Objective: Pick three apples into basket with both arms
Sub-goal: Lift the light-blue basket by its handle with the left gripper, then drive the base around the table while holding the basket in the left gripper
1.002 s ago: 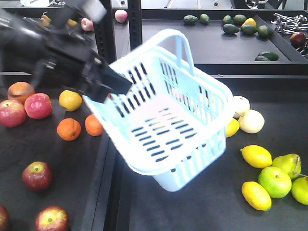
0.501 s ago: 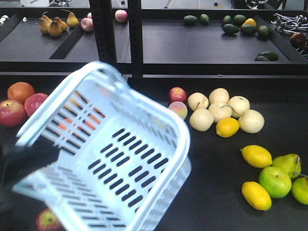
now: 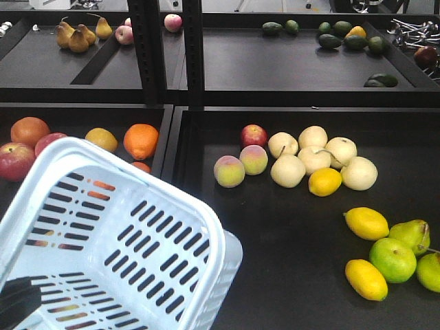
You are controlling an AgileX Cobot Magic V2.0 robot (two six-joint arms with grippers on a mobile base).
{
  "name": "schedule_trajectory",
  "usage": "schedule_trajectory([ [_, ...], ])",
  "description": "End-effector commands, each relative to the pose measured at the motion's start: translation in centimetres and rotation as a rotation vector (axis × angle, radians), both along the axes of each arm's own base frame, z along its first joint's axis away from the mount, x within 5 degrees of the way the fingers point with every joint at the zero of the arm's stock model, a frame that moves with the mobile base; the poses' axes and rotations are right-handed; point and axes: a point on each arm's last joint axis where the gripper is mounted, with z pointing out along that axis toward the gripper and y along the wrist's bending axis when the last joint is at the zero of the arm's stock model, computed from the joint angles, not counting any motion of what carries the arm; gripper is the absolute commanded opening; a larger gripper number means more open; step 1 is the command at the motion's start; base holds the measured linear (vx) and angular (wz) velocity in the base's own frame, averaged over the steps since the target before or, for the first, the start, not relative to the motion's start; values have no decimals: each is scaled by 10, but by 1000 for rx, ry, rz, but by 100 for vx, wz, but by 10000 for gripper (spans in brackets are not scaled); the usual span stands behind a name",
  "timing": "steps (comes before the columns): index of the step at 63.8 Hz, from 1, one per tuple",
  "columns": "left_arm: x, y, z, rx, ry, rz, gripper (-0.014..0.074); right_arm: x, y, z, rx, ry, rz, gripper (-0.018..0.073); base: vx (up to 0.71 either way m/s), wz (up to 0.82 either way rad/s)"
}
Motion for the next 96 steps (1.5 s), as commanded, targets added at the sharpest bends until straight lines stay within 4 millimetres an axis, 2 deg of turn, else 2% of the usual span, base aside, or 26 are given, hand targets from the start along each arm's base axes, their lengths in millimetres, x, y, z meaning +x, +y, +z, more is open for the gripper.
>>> schedule_trajectory([
  [1, 4, 1, 14, -86, -65, 52, -7, 0, 0, 4, -13, -79, 1, -8, 0, 0],
  [96, 5, 1, 13, -85, -63, 53, -8, 0, 0, 4, -13, -79, 1, -8, -2, 5],
])
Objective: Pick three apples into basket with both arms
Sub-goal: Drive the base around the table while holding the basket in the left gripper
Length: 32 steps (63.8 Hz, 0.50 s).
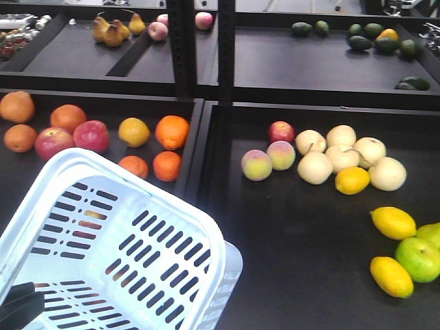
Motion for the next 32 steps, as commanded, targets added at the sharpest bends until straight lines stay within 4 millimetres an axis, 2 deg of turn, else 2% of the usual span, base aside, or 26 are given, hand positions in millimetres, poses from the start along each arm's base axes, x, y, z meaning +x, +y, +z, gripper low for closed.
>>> schedule_trajectory([
  [1, 4, 1, 18, -91, -79, 53, -8, 0, 0, 4, -13, -79, 1, -8, -8, 28],
  [32, 4, 1, 18, -91, -79, 53, -8, 0, 0, 4, -13, -79, 1, -8, -10, 41],
])
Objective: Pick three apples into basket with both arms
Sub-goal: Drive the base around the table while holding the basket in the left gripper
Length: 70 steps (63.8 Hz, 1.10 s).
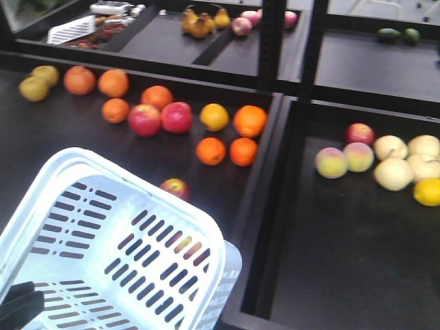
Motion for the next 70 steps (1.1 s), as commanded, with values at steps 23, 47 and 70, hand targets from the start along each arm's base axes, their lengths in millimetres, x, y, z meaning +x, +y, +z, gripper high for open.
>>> schedule_trajectory([
  [23, 4, 1, 18, -90, -77, 51, -8, 0, 0, 4, -13, -79, 1, -8, -14, 54],
  [47, 4, 1, 18, -90, -77, 51, -8, 0, 0, 4, -13, -79, 1, -8, -16, 57],
  [70, 4, 1, 18, -90, -77, 51, -8, 0, 0, 4, -13, -79, 1, -8, -17, 62],
])
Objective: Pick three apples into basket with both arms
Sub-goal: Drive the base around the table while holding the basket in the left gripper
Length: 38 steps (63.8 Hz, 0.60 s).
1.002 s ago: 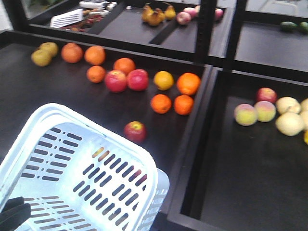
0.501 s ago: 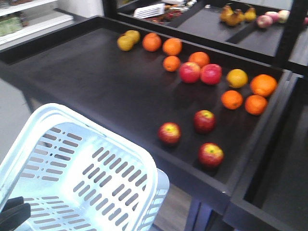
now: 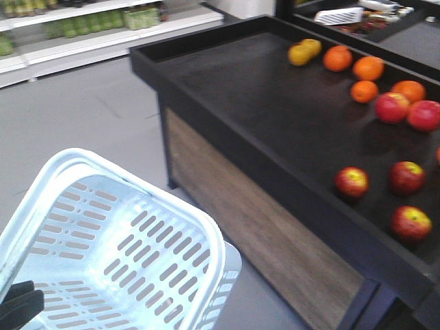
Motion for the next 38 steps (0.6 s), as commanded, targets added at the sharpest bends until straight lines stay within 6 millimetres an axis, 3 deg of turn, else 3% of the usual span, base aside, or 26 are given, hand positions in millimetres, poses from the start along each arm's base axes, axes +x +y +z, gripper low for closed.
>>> schedule_trajectory([
  [1, 4, 1, 18, -89, -75, 49, -8, 0, 0, 4, -13, -79, 1, -8, -16, 62],
  [38, 4, 1, 18, -88, -74, 49, -6, 0, 0, 4, -13, -79, 1, -8, -15, 59],
])
